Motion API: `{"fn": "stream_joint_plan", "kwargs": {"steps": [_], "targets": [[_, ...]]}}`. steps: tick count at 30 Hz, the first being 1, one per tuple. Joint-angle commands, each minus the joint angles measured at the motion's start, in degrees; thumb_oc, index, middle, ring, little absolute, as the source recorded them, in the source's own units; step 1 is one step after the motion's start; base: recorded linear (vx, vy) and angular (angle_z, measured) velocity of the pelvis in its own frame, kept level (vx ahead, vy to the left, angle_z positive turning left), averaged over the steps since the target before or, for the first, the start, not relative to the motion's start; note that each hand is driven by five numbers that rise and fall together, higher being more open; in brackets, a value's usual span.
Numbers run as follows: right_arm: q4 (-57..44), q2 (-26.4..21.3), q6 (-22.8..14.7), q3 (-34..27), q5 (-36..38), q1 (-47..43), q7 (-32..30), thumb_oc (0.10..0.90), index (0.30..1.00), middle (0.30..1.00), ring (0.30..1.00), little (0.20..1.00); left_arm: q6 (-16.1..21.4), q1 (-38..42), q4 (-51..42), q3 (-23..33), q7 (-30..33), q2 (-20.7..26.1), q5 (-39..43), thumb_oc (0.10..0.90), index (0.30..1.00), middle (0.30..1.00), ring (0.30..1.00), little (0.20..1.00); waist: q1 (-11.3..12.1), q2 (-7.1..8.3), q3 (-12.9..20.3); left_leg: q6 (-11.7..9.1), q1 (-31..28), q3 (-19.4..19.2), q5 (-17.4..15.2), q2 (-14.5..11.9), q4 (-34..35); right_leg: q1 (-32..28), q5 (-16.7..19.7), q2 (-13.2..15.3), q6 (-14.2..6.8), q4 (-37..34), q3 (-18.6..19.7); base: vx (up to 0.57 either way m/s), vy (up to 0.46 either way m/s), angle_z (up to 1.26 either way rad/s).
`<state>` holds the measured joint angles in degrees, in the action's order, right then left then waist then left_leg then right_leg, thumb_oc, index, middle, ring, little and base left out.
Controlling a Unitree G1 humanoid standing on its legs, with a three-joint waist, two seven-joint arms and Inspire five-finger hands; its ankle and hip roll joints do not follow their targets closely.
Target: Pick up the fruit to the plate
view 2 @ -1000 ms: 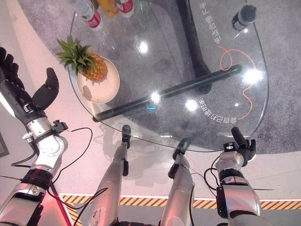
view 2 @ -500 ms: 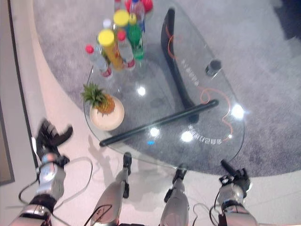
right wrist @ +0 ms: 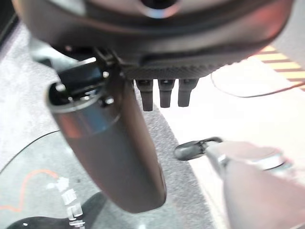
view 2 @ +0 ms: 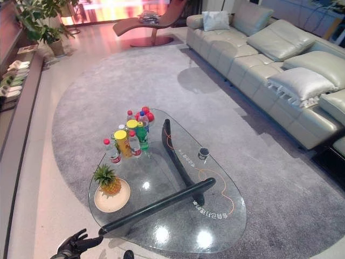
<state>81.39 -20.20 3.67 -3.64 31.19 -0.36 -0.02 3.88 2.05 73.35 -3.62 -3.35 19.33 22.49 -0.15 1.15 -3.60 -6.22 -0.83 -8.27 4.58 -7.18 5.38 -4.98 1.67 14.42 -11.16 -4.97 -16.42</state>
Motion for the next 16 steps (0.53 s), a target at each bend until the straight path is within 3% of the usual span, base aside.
{"fn": "stream_joint_plan", "kwargs": {"steps": [1,8,16], "targets": [[2.5,-0.7,1.4,1.1,-4.0,-2.5,0.8,0.800,0.900,0.900,0.900,0.900,-4.5,4.4,4.8,1.3,-1.2,1.1,-6.1,0.800,0.900,0.900,0.900,0.900,0.9,-1.68,-0.9,-3.2,-2.4,-2.4,0.9,-5.0,-0.4,0.2,5.2,1.1,-1.2,0.3,1.1,0.06,0.019,-0.09],[2.7,0.1,4.4,3.5,-9.4,-2.8,0.7,0.800,0.900,0.900,0.900,0.900,-8.6,4.0,6.6,-1.3,-4.2,0.1,-10.3,0.800,0.900,0.900,0.900,0.900,0.5,-1.94,0.5,-2.7,-4.6,-3.6,-0.2,-5.1,-0.4,-1.4,4.8,1.3,-1.2,0.1,1.1,0.05,0.015,-0.06],[2.5,0.9,5.5,4.5,-10.2,-3.1,1.8,0.800,0.900,0.900,0.900,0.900,-9.0,3.8,6.3,-1.9,-4.9,-0.4,-10.2,0.800,0.900,0.900,0.900,0.900,0.8,-1.81,1.3,-3.0,-5.1,-3.6,-0.4,-5.5,-0.4,-1.6,4.9,1.3,-1.3,0.0,0.9,0.02,0.001,0.00]]}}
